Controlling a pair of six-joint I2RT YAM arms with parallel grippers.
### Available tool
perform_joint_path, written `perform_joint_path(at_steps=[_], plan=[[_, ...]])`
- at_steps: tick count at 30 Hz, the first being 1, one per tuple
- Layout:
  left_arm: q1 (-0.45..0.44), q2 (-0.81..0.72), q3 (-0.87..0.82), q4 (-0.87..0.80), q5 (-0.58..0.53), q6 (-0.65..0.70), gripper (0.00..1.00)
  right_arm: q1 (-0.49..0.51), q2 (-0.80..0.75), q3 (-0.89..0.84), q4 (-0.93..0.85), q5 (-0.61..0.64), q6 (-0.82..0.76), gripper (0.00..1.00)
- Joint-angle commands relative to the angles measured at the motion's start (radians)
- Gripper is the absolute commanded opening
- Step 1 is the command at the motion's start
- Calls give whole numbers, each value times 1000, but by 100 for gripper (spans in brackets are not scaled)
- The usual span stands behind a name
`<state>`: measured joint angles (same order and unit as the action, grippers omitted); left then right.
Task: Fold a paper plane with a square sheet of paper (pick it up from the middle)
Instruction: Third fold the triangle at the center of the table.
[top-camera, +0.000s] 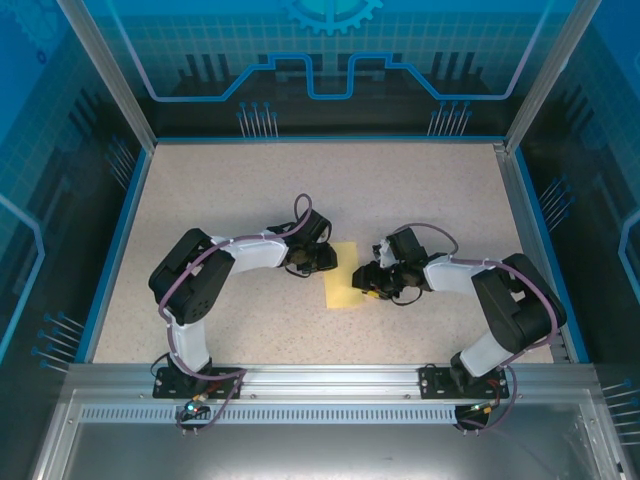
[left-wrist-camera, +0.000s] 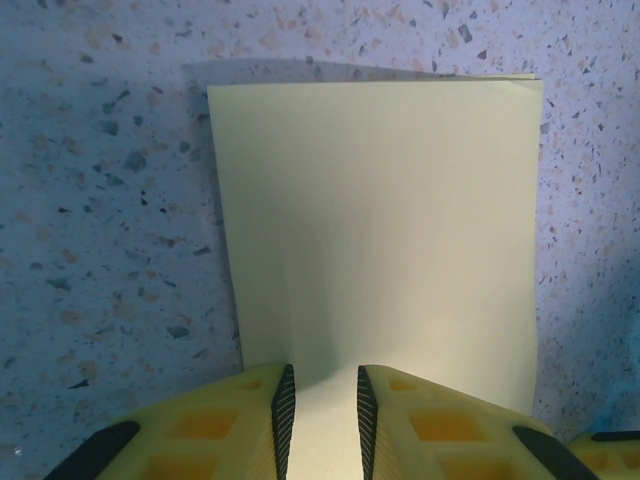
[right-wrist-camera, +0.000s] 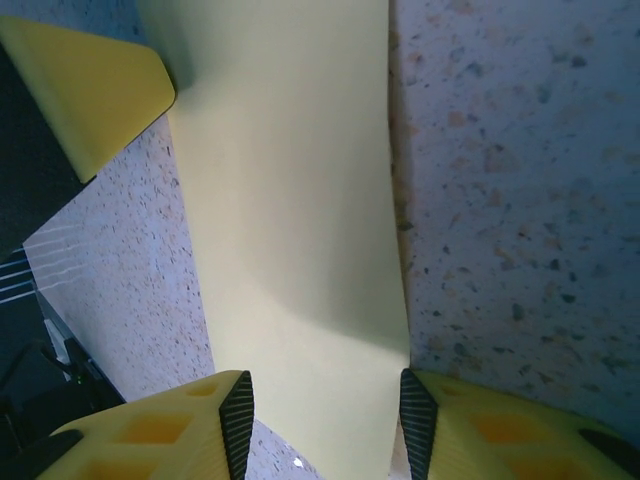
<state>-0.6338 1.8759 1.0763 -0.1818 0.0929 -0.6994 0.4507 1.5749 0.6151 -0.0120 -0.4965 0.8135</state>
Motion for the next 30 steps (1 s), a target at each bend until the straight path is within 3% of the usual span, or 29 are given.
perform_joint_path(at_steps=[1, 5, 15, 30], plan=[[5, 13, 10, -38, -10, 20, 27, -15, 12, -15, 37, -3, 46, 45], [5, 10, 11, -39, -9, 21, 27, -15, 20, -23, 94, -23, 80, 44], [6, 6, 6, -38, -13, 18, 27, -18, -32, -30, 33, 76, 31, 46], [5, 4, 3, -41, -13, 17, 27, -29, 29, -24, 139, -45, 39, 44]])
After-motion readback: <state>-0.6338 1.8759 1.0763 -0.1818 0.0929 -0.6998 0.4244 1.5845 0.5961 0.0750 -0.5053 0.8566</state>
